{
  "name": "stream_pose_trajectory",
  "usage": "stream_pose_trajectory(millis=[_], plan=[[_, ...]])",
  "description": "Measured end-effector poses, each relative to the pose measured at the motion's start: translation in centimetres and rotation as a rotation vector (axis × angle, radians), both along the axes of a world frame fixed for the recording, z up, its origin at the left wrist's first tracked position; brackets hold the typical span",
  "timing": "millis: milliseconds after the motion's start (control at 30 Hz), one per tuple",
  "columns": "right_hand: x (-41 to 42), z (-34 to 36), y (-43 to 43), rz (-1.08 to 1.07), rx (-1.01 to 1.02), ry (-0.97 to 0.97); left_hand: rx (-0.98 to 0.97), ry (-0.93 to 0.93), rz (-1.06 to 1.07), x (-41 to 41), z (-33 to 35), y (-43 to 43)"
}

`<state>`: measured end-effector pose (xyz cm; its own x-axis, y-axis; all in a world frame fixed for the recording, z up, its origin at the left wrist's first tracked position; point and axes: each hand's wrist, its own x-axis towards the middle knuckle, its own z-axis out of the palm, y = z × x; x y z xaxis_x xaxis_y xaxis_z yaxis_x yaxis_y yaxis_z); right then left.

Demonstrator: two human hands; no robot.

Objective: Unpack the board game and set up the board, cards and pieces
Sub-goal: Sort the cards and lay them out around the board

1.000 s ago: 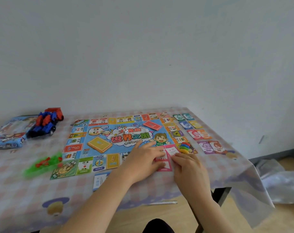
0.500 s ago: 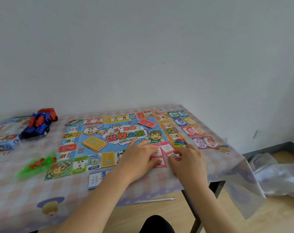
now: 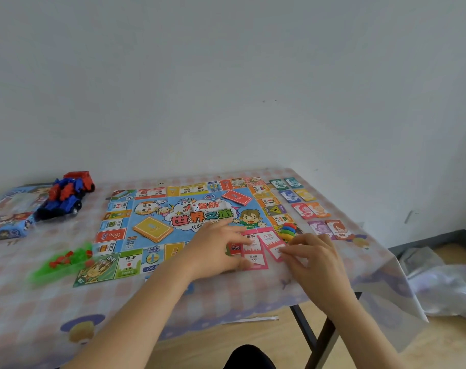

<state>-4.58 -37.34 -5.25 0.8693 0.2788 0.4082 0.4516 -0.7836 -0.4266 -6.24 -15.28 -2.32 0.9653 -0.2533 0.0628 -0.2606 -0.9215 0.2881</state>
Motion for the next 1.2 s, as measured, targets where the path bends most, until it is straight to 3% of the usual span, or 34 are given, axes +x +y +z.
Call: stream_pose_trajectory(millis=[167,367,767,867,1033,1200], plan=[[-0.6,-1.5,-0.3,0.073,-0.048,-0.133,-0.051,0.008,-0.027,0.2,-0.7,-0.8],[-2.1,-1.8,0.3,-0.027,-0.102,-0.213,0.006,-0.014,-0.011,0.0,-0.7,-0.9],[-3.3,-0.7,3.0,-0.197,-0.331,-0.094,0.122,-0.082,0.026,-0.7,-0.9,-2.1],[-2.6,-0.6,2.1,-0.096,-0.254,-0.136,0.109,-0.083,0.017,-0.8,-0.9,-2.2],[-1.7,-0.8,0.6,0.111,-0.347,-0.07,-0.075,-0.132,0.059,-0.5,-0.5,-1.1],[-1.7,-1.1,1.3,0.068,-0.342,0.043,0.082,-0.046,-0.005,-0.1,-0.1,-0.1]])
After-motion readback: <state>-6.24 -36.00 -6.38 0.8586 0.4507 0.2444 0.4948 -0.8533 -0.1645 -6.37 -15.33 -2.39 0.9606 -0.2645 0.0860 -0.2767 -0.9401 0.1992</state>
